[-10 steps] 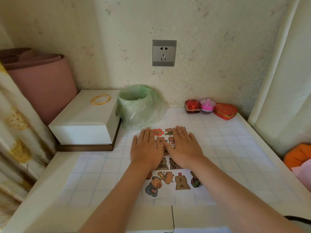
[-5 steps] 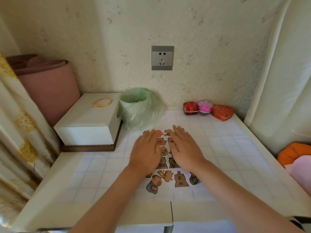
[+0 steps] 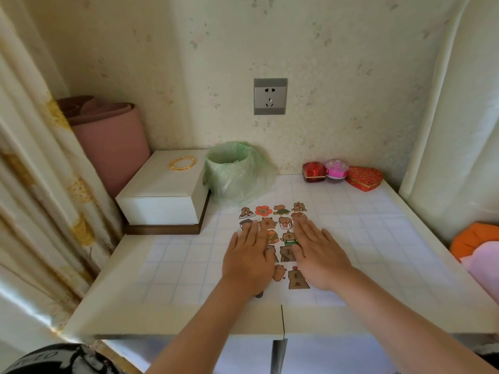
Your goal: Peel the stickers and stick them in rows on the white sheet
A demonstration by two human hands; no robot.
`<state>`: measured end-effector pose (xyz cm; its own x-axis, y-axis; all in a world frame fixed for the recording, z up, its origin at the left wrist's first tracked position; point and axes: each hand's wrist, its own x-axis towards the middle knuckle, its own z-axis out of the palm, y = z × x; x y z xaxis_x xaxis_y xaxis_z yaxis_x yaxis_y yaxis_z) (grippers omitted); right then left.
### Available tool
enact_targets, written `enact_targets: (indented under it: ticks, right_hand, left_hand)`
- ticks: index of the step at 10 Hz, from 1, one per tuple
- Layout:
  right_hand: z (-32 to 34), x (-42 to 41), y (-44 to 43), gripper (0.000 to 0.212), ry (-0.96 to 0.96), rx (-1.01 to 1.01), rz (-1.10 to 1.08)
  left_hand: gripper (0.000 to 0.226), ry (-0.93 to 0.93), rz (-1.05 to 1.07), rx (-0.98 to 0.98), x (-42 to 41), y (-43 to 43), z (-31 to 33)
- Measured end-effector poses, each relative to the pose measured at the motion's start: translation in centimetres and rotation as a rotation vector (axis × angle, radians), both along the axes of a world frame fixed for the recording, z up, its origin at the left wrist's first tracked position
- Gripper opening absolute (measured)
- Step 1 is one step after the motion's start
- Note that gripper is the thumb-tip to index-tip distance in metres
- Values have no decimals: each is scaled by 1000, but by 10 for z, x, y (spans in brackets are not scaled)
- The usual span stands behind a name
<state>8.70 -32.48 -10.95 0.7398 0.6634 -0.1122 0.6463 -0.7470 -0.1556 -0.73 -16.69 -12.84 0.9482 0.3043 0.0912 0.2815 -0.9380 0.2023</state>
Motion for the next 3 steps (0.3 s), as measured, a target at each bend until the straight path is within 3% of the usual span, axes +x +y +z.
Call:
enact_targets:
  ticks: [2,3]
  right_hand:
    - [-3,3,-9,60,40,25,-85]
    - [4,3,-9,59,122,141,-104]
  left_hand:
    - [62,44,21,-24,-1,1,5]
    - [63,60,4,-121,2,5,13]
